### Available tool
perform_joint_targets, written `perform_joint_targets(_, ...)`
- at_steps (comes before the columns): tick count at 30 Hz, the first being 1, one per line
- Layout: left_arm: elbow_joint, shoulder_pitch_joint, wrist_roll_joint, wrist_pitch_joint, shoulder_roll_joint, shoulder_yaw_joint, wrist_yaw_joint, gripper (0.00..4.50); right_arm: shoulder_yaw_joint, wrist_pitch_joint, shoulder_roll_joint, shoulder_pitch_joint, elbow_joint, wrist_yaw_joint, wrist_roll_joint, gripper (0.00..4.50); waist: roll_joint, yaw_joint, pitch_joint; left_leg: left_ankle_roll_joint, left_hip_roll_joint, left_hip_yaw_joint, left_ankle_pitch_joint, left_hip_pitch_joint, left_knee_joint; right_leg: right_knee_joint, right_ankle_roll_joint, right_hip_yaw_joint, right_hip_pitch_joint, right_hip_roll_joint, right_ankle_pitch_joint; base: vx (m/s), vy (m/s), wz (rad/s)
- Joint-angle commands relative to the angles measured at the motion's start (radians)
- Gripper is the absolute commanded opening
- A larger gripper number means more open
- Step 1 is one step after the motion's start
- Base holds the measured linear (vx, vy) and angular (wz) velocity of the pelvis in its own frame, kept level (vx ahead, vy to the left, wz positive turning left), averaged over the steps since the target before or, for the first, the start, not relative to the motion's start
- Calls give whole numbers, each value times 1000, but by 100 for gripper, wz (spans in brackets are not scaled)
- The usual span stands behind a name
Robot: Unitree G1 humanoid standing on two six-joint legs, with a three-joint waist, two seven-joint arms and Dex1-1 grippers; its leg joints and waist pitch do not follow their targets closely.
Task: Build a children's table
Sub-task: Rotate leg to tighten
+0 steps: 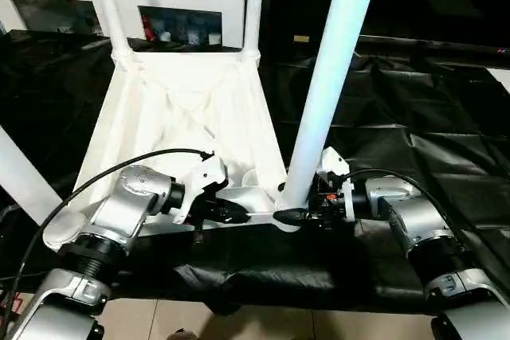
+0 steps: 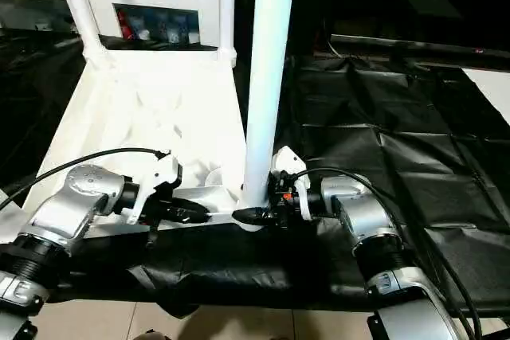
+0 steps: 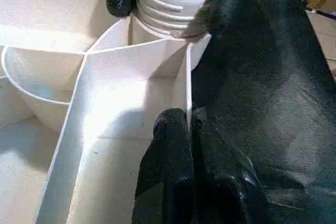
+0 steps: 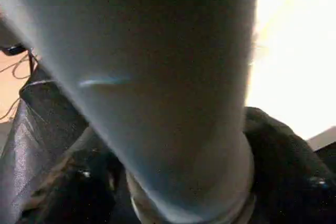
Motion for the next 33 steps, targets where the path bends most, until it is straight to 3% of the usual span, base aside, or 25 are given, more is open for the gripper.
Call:
perform_joint_targets(1, -12, -23, -39, -28, -35, -32, -45, 0, 37, 21, 10, 15, -30, 30, 7, 301, 0, 0, -63, 40, 0, 17, -253, 4, -61, -61, -214, 21, 51, -26, -252, 0, 0, 0)
perform_joint_targets(6, 8, -24, -14, -48, -55, -26, 24, 0, 31, 39, 19, 30, -42, 1, 3, 279, -1, 3, -64, 38, -1, 18, -251, 4, -60, -62, -211, 22, 50, -26, -249, 0, 0, 0)
perform_joint_targets(9, 42, -39, 5, -46, -101, -1, 139, 0, 0, 10, 66, 18, 18, -168, -31, 274, -2, 3, -59, 28, -3, 18, -277, 7, -63, -70, -196, 23, 46, -28, -306, 0, 0, 0)
perform_joint_targets(10, 48, -42, 8, -43, -112, 4, 164, 0, -10, 3, 80, 11, 39, -221, -39, 273, -2, -3, -55, 12, -5, 16, -307, 8, -65, -77, -179, 23, 42, -30, -374, 0, 0, 0)
perform_joint_targets(11, 60, -52, 21, -41, -146, 14, 239, 0, -45, -4, 129, -15, 110, -391, -63, 273, -3, -10, -53, -2, -9, 11, -343, 8, -67, -82, -152, 20, 42, -32, -459, 0, 0, 0)
perform_joint_targets(12, 61, -52, 22, -41, -147, 14, 241, 0, -46, -4, 131, -16, 113, -396, -63, 272, -4, -17, -50, -13, -11, 8, -376, 14, -67, -96, -119, 15, 36, -32, -549, -58, -3, -4)
perform_joint_targets(15, 69, -64, 46, -25, -202, 13, 343, 0, -99, 11, 206, -53, 198, -624, -66, 272, 0, -29, -53, -19, -13, -1, -383, 7, -69, -102, -80, 9, 41, -34, -604, -38, -2, -5)
perform_joint_targets(17, 75, -74, 60, -15, -240, 14, 406, 0, -125, 14, 247, -75, 242, -751, -67, 272, -1, -45, -51, -22, -15, -3, -412, 11, -68, -111, -69, 2, 33, -32, -634, 0, 0, 0)
perform_joint_targets(18, 79, -80, 70, -14, -260, 15, 438, 0, -137, 15, 267, -87, 266, -811, -70, 272, -1, -50, -52, -21, -15, -5, -419, 10, -68, -111, -69, 1, 34, -32, -627, 0, 0, 0)
perform_joint_targets(19, 73, -80, 69, -5, -277, 15, 450, 0, -145, 14, 286, -97, 282, -849, -70, 272, 8, -52, -51, -21, -15, -6, -431, 12, -69, -112, -71, 0, 31, -30, -626, 0, 0, 0)
perform_joint_targets(20, 73, -80, 69, -5, -277, 15, 450, 0, -145, 14, 286, -97, 282, -849, -70, 272, 2, -57, -50, -15, -17, -5, -447, 14, -66, -117, -70, -3, 29, -28, -628, 0, 0, 0)
perform_joint_targets(21, 57, -78, 63, 4, -301, 8, 451, 0, -135, -25, 312, -110, 297, -861, -86, 272, 5, -59, -54, -9, -16, -5, -454, 14, -67, -117, -74, -4, 30, -29, -614, 0, 0, 0)
perform_joint_targets(23, 46, -75, 60, 2, -306, -2, 436, 0, -114, -64, 320, -110, 288, -823, -98, 328, 5, -62, -53, -1, -14, -6, -462, 12, -70, -118, -84, -6, 32, -29, -586, 0, 0, 0)
perform_joint_targets(24, 46, -74, 59, 2, -305, -2, 434, 0, -114, -64, 320, -110, 286, -817, -96, 342, 5, -63, -55, 4, -13, -6, -451, 8, -72, -113, -95, -4, 37, -28, -549, 0, 0, 0)
perform_joint_targets(26, 35, -64, 57, -4, -286, -14, 403, 0, -112, -63, 313, -105, 259, -736, -75, 348, 5, -60, -55, 11, -11, -2, -449, 11, -72, -109, -117, 1, 33, -27, -502, 0, 0, 0)
perform_joint_targets(28, 25, -53, 55, -3, -265, -18, 375, 0, -90, -73, 293, -98, 236, -681, -79, 385, 2, -58, -57, 18, -10, 0, -428, 7, -73, -101, -137, 6, 38, -26, -453, 0, 0, 0)
perform_joint_targets(32, -5, -31, 42, -1, -213, -29, 289, 0, -42, -108, 230, -70, 178, -543, -78, 401, 2, -49, -61, 33, -7, 6, -363, 3, -71, -91, -166, 12, 45, -28, -369, 0, 0, 0)
perform_joint_targets(33, -13, -24, 36, -1, -197, -32, 261, 0, -37, -120, 211, -60, 162, -493, -74, 401, 2, -48, -65, 44, -5, 8, -310, -2, -69, -79, -191, 13, 52, -27, -281, 0, 0, 0)
